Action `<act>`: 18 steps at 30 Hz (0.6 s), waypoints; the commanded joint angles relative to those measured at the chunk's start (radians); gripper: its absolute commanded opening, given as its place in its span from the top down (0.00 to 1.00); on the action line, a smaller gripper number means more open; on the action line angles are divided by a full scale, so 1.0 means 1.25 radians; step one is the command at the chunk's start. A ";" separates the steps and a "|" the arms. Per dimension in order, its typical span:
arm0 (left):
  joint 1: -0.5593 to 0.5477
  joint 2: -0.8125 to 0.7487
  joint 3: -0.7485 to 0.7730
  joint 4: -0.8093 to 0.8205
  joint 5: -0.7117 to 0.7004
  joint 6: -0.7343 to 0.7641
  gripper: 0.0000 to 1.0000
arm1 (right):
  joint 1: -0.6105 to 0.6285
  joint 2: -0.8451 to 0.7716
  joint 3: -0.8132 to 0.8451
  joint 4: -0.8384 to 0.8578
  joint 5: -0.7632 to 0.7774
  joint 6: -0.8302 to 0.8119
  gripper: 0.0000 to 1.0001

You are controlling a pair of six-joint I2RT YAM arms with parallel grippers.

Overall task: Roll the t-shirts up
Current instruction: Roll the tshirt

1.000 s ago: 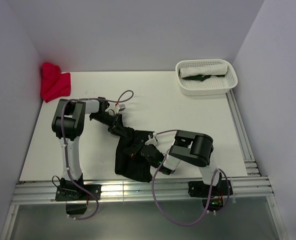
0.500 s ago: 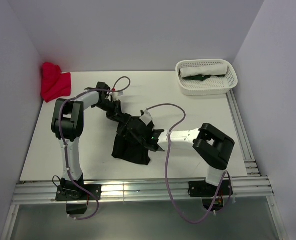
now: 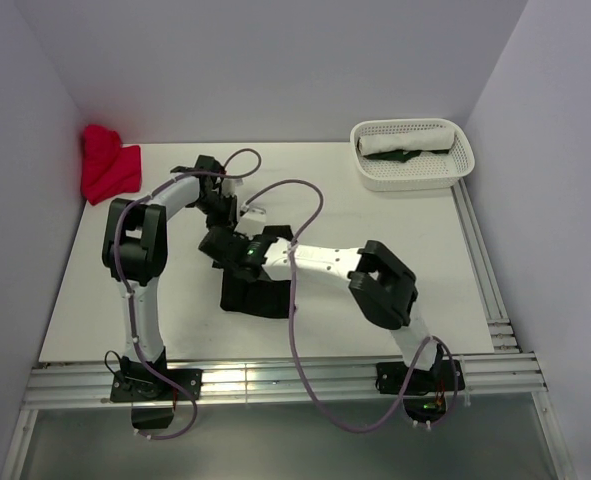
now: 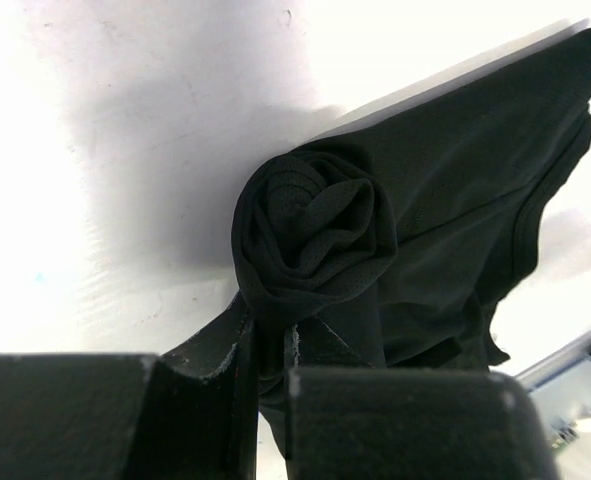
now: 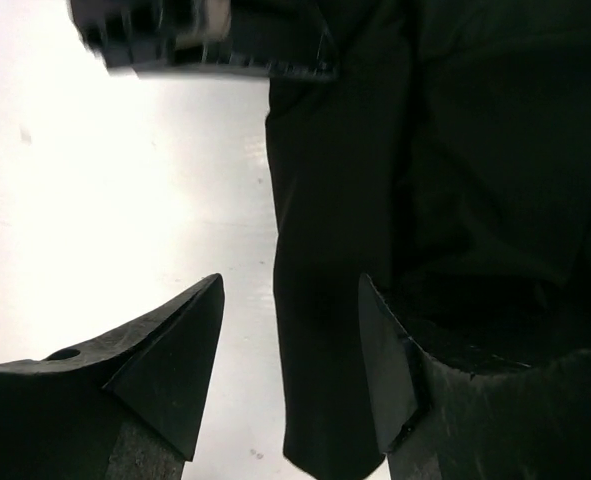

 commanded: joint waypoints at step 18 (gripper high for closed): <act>-0.024 0.044 0.103 -0.115 -0.101 0.003 0.98 | 0.058 0.201 0.201 -0.231 0.054 0.001 0.39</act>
